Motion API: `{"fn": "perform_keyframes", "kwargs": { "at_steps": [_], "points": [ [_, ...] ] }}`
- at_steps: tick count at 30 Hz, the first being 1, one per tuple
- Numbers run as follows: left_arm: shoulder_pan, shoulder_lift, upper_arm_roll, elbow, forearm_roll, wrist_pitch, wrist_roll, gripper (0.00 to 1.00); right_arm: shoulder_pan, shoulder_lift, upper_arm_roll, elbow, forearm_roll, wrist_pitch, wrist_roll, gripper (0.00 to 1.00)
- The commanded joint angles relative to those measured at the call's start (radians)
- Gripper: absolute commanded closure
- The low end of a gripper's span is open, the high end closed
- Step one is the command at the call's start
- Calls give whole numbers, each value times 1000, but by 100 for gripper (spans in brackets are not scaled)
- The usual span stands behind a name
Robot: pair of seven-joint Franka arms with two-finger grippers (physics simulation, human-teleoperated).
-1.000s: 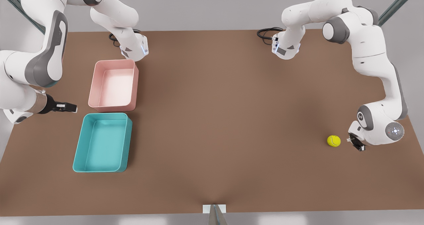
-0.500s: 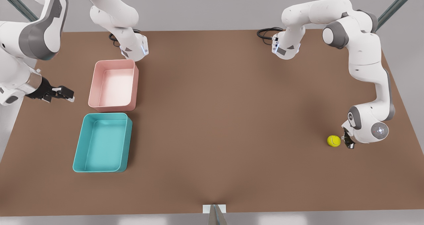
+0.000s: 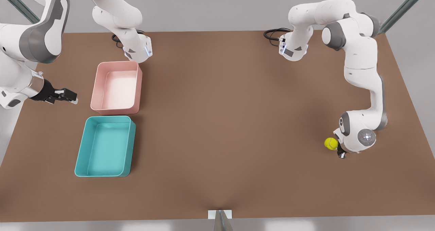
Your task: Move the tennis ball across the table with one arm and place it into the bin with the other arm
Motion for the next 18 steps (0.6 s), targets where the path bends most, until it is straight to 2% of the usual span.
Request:
{"fn": "perform_keyframes", "kwargs": {
  "at_steps": [1, 3, 5, 6, 8, 9, 10, 11, 12, 13, 15, 17, 18],
  "points": [
    [-102, -29, -25, -32, -1, -38, -588, 79, 1, -2, 0, -3, 1, -15, 10, 0],
    [-159, -119, -229, -23, -87, -256, -1338, 79, 2, 11, 0, -9, 1, -9, 11, 0],
    [-141, -126, -229, 8, -90, -292, -1348, 79, 2, 15, 0, -9, 3, -9, 13, 0],
    [-108, -123, -214, 97, -87, -394, -1352, 79, 1, 17, 0, -9, 12, -10, 11, 0],
    [-93, -148, -184, 310, -93, -622, -1808, 79, -5, 18, -2, -17, 27, -10, 11, 0],
    [-58, -182, -184, 382, -125, -703, -1892, 79, -5, 18, -2, -17, 27, -10, 11, 0],
    [-30, -239, -162, 437, -222, -765, -2027, 79, -5, 18, -2, -17, 27, -10, 11, 0],
    [-29, -293, -149, 433, -182, -837, -2026, 60, -5, 20, -2, -17, 27, -10, 11, 0],
    [-35, -324, -158, 421, -73, -983, -2087, 0, -5, 20, -2, -17, 27, -9, 11, 0],
    [-32, -333, -220, 456, -27, -1069, -2262, 0, -7, 21, -2, -17, 32, -9, 11, 0],
    [-32, -293, -327, 661, -29, -1273, -2320, 0, -7, 24, -2, -17, 37, -9, 11, 0],
    [-32, -302, -375, 666, -35, -1313, -2268, 0, -7, 24, -3, -17, 38, -10, 11, 0],
    [-33, -401, -313, 574, -41, -1249, -2065, 0, -7, 24, -3, -18, 38, -10, 11, 0]
  ]
}}
